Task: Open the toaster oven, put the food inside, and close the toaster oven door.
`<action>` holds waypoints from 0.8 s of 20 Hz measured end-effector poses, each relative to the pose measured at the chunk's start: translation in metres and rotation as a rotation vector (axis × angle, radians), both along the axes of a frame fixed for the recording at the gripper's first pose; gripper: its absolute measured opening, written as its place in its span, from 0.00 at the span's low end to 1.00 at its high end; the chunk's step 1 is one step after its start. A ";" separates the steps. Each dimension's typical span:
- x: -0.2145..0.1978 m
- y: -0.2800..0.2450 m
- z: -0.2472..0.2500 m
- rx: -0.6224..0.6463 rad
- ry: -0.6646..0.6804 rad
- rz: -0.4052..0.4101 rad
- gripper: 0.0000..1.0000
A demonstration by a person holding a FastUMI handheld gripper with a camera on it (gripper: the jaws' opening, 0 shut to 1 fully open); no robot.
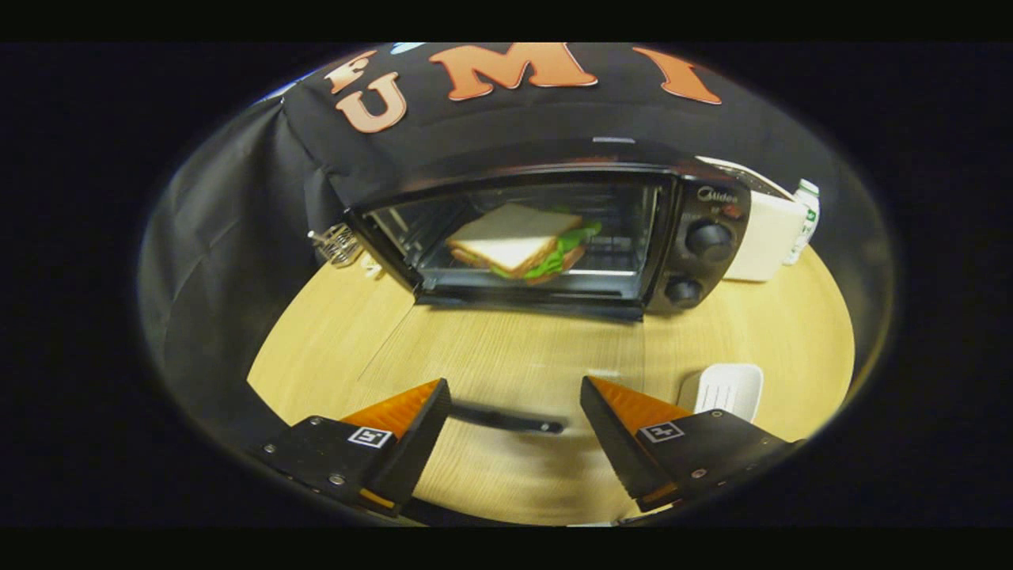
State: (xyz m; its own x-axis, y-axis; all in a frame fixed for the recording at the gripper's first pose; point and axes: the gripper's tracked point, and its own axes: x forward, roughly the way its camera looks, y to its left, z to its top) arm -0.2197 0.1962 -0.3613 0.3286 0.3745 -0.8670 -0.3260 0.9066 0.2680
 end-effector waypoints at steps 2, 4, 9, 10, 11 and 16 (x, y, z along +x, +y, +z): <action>-0.021 0.000 -0.005 -0.009 0.043 0.027 0.97; -0.038 0.001 -0.009 -0.018 0.073 0.065 0.96; -0.073 0.006 -0.029 -0.056 0.175 0.133 0.96; -0.078 0.010 -0.030 -0.046 0.194 0.137 0.96; -0.079 0.013 -0.032 -0.049 0.197 0.144 0.96; -0.076 0.017 -0.057 -0.151 0.202 0.158 0.97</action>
State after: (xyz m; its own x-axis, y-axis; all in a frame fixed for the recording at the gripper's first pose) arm -0.2955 0.2131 -0.4178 0.0919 0.2687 -0.9588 -0.4202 0.8834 0.2073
